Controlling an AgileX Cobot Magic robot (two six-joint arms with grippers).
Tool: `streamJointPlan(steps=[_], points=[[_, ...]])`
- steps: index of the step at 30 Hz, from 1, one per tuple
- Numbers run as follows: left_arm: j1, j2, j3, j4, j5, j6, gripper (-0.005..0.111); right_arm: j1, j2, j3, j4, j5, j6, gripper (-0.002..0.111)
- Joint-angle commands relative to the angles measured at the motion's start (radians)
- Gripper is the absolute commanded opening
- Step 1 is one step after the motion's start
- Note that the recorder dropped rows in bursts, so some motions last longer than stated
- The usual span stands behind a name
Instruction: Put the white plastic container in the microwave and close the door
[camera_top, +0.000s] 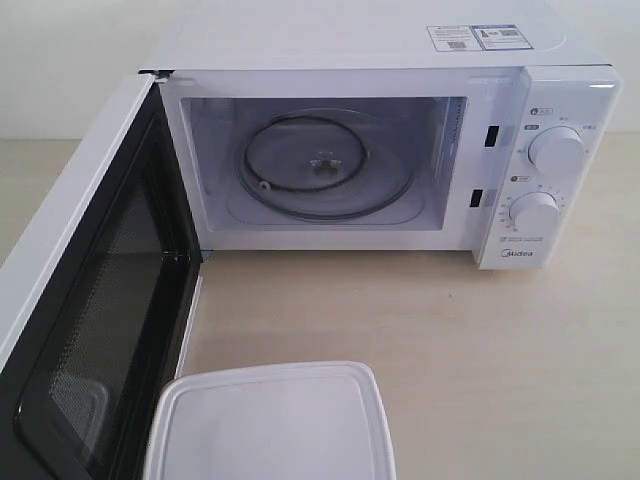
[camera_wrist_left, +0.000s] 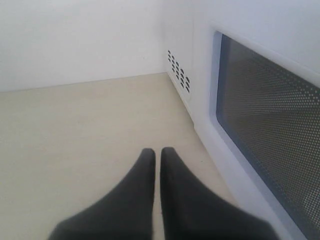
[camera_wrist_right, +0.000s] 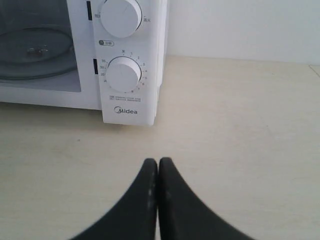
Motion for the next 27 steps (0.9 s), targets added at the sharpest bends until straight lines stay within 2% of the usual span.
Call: streamJointPlan(steps=[1,9,11,13,18,19,20,21,23,25,27], points=[[0.003,-0.003,0.003,-0.008,0.004,-0.01,0.004,-0.002,-0.005,-0.001,-0.005,-0.009,0.0,0.0],[0.003,-0.003,0.003,-0.008,0.004,-0.01,0.004,-0.002,-0.005,-0.001,-0.096,-0.079,-0.159,0.0],[0.003,-0.003,0.003,-0.008,0.004,-0.01,0.004,-0.002,-0.005,-0.001,-0.098,-0.22,-0.159,0.0],[0.003,-0.003,0.003,-0.008,0.004,-0.01,0.004,-0.002,-0.005,-0.001,-0.098,-0.442,-0.167,0.0],[0.003,-0.003,0.003,-0.008,0.004,-0.01,0.004,-0.002,-0.005,-0.001,-0.074,-1.079,-0.13,0.0],[0.003,-0.003,0.003,-0.008,0.004,-0.01,0.004,-0.002,-0.005,-0.001,-0.064,-1.187,-0.104,0.0],[0.003,-0.003,0.003,-0.008,0.004,-0.01,0.004,-0.002,-0.005,-0.04,-0.035,-1.265,0.056,0.0],[0.003,-0.003,0.003,-0.008,0.004,-0.01,0.004,-0.002,-0.005,-0.098,-0.04,-1.204,0.136,0.0],[0.003,-0.003,0.003,-0.008,0.004,-0.01,0.004,-0.002,0.0,-0.245,-0.135,-0.959,0.26,0.0],[0.003,-0.003,0.003,-0.008,0.004,-0.01,0.004,-0.002,0.039,-0.359,-0.207,-0.857,0.381,0.0],[0.003,-0.003,0.003,-0.008,0.004,-0.01,0.004,-0.002,0.113,-0.487,-0.289,-0.771,0.653,0.0]])
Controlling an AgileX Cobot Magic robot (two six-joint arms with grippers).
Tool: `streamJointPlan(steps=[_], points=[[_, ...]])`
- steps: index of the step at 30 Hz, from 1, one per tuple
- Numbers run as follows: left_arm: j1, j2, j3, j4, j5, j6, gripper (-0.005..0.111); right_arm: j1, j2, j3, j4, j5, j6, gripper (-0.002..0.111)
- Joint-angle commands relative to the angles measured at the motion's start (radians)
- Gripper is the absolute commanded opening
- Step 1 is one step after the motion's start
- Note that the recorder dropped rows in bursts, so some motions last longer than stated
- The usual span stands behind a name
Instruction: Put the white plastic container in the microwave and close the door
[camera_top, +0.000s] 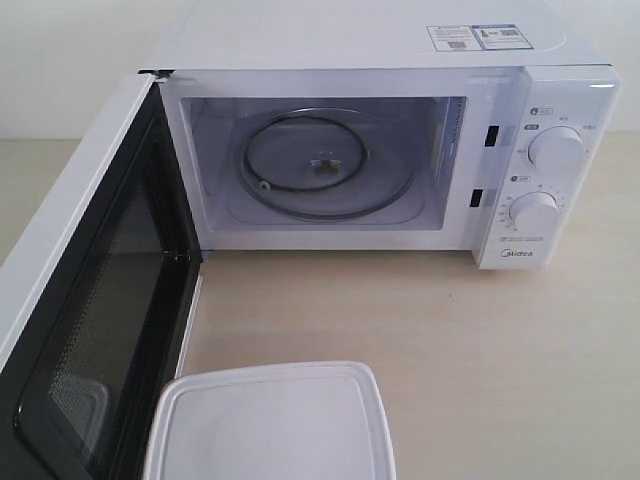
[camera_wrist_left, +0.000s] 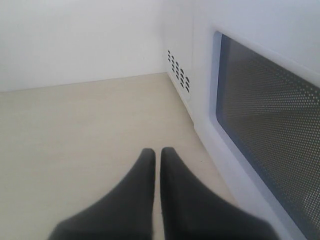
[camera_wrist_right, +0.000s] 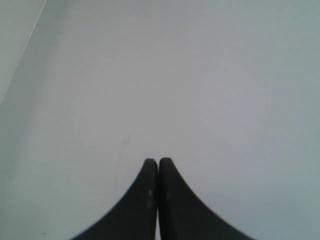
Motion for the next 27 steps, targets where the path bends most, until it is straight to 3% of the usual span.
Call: streamJointPlan(steps=[1,2,4,7,10,17,21,27], points=[[0.003,-0.003,0.003,-0.008,0.004,-0.01,0.004,-0.002,0.132,-0.206,-0.204,0.177,0.521,0.0],[0.003,-0.003,0.003,-0.008,0.004,-0.01,0.004,-0.002,0.182,-0.238,-0.238,0.178,0.785,0.0],[0.003,-0.003,0.003,-0.008,0.004,-0.01,0.004,-0.002,0.236,-0.243,-0.248,0.171,0.982,0.0],[0.003,-0.003,0.003,-0.008,0.004,-0.01,0.004,-0.002,0.283,-0.24,-0.432,0.121,1.008,0.0],[0.003,-0.003,0.003,-0.008,0.004,-0.01,0.004,-0.002,0.389,-0.239,-0.727,-0.154,1.14,0.0],[0.003,-0.003,0.003,-0.008,0.004,-0.01,0.004,-0.002,0.581,-0.239,-0.809,-0.319,1.36,0.0],[0.003,-0.003,0.003,-0.008,0.004,-0.01,0.004,-0.002,0.645,-0.239,-0.85,-0.388,1.374,0.0],[0.003,-0.003,0.003,-0.008,0.004,-0.01,0.004,-0.002,0.654,-0.239,-0.85,-0.343,1.359,0.0]])
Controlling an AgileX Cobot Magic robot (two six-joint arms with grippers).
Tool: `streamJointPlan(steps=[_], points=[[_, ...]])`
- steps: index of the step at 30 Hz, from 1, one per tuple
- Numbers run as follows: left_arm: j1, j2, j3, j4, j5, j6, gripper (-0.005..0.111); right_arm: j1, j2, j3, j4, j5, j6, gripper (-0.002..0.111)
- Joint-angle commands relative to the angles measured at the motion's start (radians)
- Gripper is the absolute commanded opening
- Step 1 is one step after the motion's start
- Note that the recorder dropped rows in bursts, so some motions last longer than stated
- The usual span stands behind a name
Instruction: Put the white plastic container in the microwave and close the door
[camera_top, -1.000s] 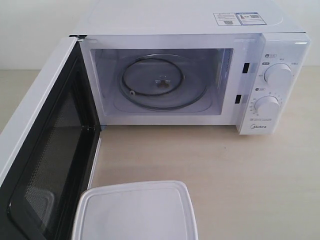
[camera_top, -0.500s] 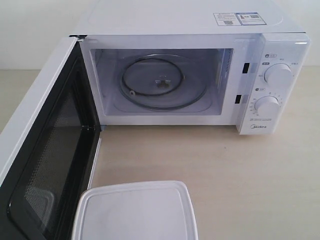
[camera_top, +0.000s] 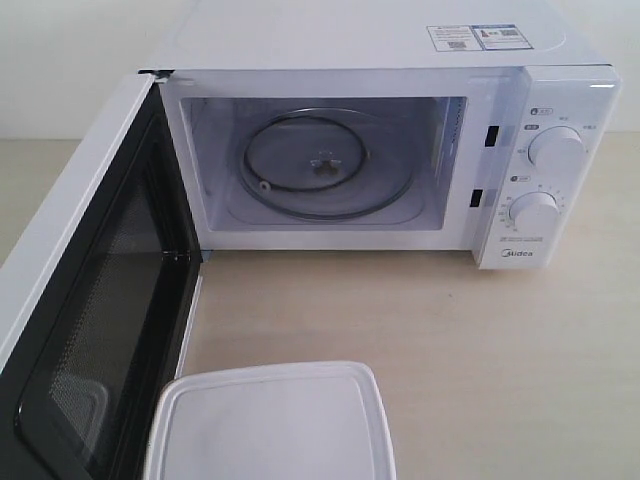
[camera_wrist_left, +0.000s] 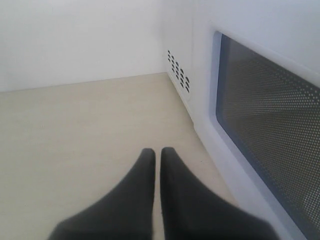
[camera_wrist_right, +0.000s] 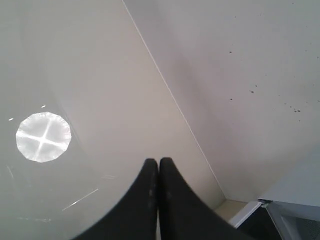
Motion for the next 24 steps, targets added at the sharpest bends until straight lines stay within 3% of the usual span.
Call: streamJointPlan(steps=[1,6,12,16,18,22,24], points=[[0.003,-0.003,0.003,-0.008,0.004,-0.01,0.004,-0.002,0.003,-0.003,-0.006,0.067,-0.019,0.0],[0.003,-0.003,0.003,-0.008,0.004,-0.01,0.004,-0.002,0.003,-0.003,-0.006,0.284,-0.123,0.0],[0.003,-0.003,0.003,-0.008,0.004,-0.01,0.004,-0.002,0.003,-0.003,0.0,0.321,-0.443,0.0],[0.003,-0.003,0.003,-0.008,0.004,-0.01,0.004,0.0,0.003,-0.003,-0.048,0.541,-0.62,0.0],[0.003,-0.003,0.003,-0.008,0.004,-0.01,0.004,0.0,0.003,-0.003,0.079,0.704,-0.739,0.0],[0.003,-0.003,0.003,-0.008,0.004,-0.01,0.004,0.0,0.003,-0.003,0.512,0.913,-1.194,0.0],[0.003,-0.003,0.003,-0.008,0.004,-0.01,0.004,0.0,0.003,-0.003,0.733,0.981,-1.273,0.0]])
